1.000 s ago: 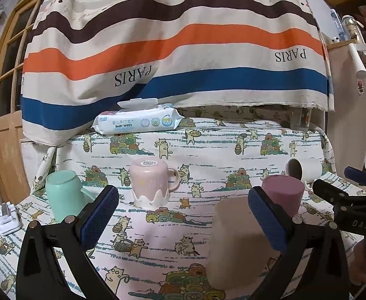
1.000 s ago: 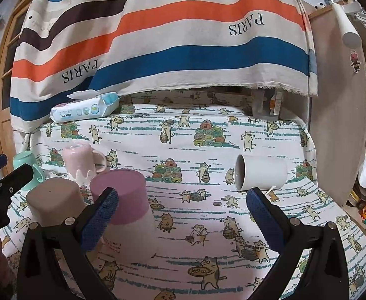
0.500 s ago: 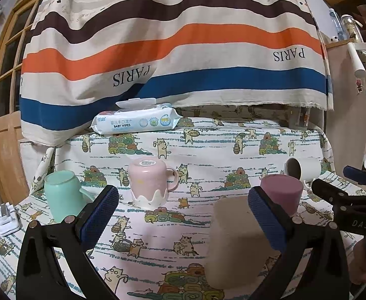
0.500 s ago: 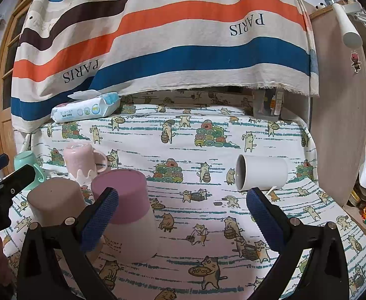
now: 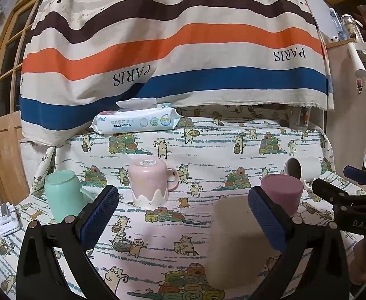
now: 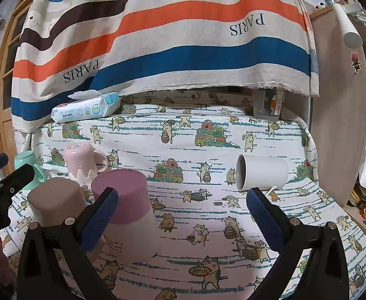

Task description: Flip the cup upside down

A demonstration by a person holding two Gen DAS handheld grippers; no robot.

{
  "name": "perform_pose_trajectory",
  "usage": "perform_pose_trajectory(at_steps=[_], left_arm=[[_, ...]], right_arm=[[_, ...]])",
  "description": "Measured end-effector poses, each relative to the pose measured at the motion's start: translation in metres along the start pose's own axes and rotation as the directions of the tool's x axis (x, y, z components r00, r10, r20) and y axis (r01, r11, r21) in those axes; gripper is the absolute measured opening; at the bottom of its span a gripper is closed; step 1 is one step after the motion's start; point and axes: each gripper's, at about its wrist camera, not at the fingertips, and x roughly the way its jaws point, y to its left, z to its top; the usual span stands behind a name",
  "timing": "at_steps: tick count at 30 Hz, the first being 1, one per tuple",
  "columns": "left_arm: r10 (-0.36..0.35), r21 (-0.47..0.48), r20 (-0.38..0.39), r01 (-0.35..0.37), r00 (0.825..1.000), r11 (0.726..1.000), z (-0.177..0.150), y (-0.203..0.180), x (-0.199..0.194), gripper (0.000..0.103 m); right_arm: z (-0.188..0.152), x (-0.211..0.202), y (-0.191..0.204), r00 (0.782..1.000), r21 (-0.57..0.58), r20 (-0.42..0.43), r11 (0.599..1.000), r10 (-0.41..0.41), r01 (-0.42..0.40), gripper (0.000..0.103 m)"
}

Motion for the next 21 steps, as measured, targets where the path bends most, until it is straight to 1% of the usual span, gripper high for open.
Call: perform_pose_trajectory(at_steps=[21], left_arm=[[0.001,0.000,-0.008,-0.001,1.000,1.000,-0.0003,-0.0003,0.0016,0.103]], right_arm=[[-0.0004,0.0004,-0.0006,1.000,0.000,0.000,1.000,0.000,0.000,0.103]])
